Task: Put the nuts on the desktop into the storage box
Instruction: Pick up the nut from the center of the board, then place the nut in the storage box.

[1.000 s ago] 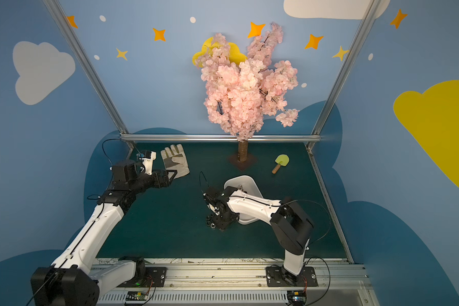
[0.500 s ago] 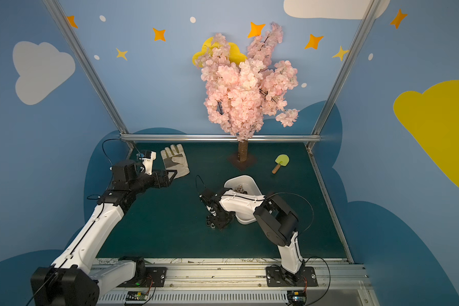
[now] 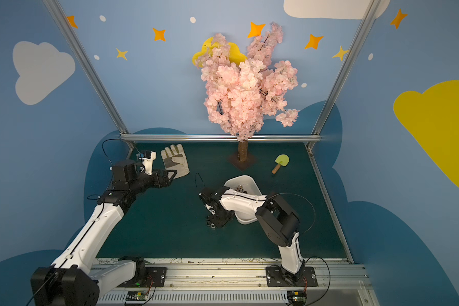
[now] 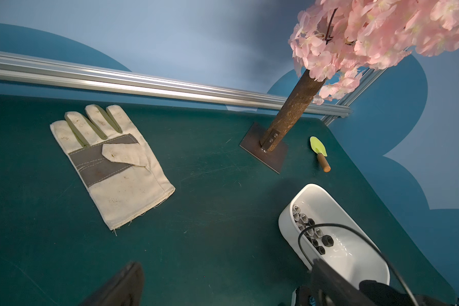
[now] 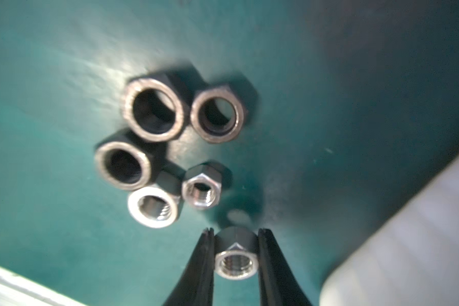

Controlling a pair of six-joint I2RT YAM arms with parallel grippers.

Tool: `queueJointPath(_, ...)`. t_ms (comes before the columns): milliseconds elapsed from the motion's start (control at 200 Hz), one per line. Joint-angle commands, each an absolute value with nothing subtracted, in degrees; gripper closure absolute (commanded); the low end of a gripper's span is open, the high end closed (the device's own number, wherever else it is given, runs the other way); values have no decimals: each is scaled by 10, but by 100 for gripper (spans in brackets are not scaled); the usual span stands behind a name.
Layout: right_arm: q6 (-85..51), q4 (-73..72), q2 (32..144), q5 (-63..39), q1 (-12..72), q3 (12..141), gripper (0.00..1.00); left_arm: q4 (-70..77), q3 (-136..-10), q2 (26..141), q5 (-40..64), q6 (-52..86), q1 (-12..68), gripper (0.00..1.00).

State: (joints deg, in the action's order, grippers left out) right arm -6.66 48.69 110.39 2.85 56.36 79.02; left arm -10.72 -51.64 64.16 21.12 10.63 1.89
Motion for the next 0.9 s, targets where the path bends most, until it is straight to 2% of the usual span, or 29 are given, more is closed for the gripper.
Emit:
queueJointPath(0,-71,508,1045,39,551,840,96,-109,-519,637,213,101,18,0)
queueJointPath(245,-79,532,968,22,492,867,97,-105,-519,638,219,102,18,0)
queueJointPath(541,-82,552,908,14,377,813,97,-101,-518,639,223,102,18,0)
queueJointPath(891,-87,556,943,10,270,753,96,-97,-516,640,224,103,19,0)
